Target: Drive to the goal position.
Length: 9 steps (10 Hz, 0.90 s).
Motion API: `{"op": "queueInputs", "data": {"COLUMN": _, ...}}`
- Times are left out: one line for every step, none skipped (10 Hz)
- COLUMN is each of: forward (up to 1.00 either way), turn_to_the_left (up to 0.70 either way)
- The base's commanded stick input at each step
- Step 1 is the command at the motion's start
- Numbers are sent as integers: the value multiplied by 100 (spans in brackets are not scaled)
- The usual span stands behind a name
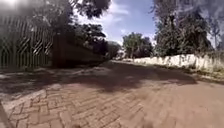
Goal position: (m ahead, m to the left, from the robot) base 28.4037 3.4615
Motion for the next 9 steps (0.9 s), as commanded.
{"op": "queueInputs", "data": {"forward": 70, "turn_to_the_left": 0}}
{"op": "queueInputs", "data": {"forward": 70, "turn_to_the_left": 0}}
{"op": "queueInputs", "data": {"forward": 70, "turn_to_the_left": 0}}
{"op": "queueInputs", "data": {"forward": 70, "turn_to_the_left": 0}}
{"op": "queueInputs", "data": {"forward": 70, "turn_to_the_left": 0}}
{"op": "queueInputs", "data": {"forward": 70, "turn_to_the_left": 0}}
{"op": "queueInputs", "data": {"forward": 70, "turn_to_the_left": 0}}
{"op": "queueInputs", "data": {"forward": 70, "turn_to_the_left": 0}}
{"op": "queueInputs", "data": {"forward": 70, "turn_to_the_left": 0}}
